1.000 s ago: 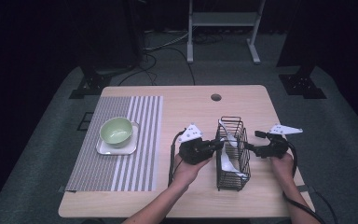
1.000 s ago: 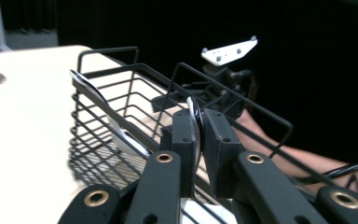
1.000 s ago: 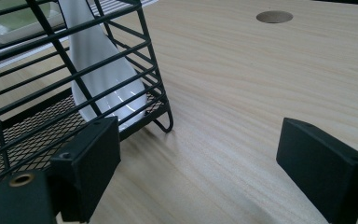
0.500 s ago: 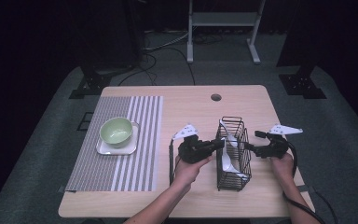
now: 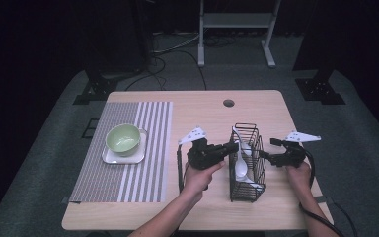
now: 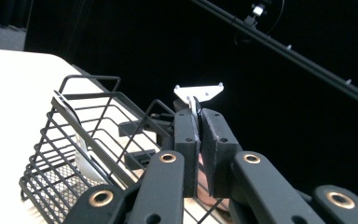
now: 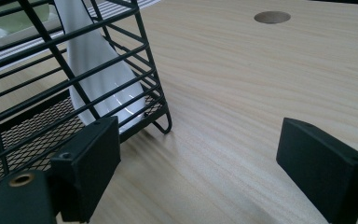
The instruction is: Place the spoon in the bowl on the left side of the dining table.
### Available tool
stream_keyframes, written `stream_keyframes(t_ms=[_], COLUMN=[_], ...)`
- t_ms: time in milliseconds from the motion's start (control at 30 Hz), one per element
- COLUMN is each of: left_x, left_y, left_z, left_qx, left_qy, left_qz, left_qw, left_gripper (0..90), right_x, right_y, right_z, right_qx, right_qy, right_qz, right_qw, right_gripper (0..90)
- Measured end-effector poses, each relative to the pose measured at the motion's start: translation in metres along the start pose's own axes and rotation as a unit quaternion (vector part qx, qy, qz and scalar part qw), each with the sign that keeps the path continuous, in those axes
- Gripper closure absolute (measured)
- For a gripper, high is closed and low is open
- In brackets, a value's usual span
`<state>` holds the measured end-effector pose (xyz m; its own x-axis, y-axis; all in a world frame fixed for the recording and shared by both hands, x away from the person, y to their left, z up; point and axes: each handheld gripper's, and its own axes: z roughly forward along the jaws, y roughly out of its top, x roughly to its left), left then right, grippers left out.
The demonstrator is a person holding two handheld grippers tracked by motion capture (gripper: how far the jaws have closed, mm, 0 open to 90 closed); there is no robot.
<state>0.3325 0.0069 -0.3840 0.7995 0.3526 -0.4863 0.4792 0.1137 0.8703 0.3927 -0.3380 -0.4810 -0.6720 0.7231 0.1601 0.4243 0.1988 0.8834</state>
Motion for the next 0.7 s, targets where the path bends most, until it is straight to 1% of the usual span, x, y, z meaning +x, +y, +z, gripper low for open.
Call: stream_keyframes(t_ms=[100,200,367,633,700], left_x=[0.0,-0.002,-0.004,-0.008,-0.008], left_y=[0.003,0.005,0.009,0.018,0.02], left_z=[-0.002,-0.004,-0.005,-0.009,-0.01], left_qx=[-0.005,-0.009,-0.019,-0.029,-0.034], left_qy=[-0.005,-0.01,-0.021,-0.027,-0.029], left_qz=[-0.006,-0.007,-0.014,-0.016,-0.02], left_qw=[1.0,0.9999,0.9995,0.9991,0.9988], left_gripper=[85.3,85.3,85.3,85.3,85.3], right_x=[0.0,0.0,0.0,0.0,0.0], right_y=[0.0,0.0,0.0,0.0,0.0], right_z=[0.0,0.0,0.0,0.0,0.0], right_qx=[0.0,-0.001,0.0,0.0,0.0], right_qy=[0.0,0.0,-0.001,-0.002,-0.003], right_qz=[0.0,0.001,0.001,0.001,0.001], right_qw=[1.0,1.0,1.0,1.0,1.0], right_gripper=[12.3,12.3,12.3,12.3,12.3])
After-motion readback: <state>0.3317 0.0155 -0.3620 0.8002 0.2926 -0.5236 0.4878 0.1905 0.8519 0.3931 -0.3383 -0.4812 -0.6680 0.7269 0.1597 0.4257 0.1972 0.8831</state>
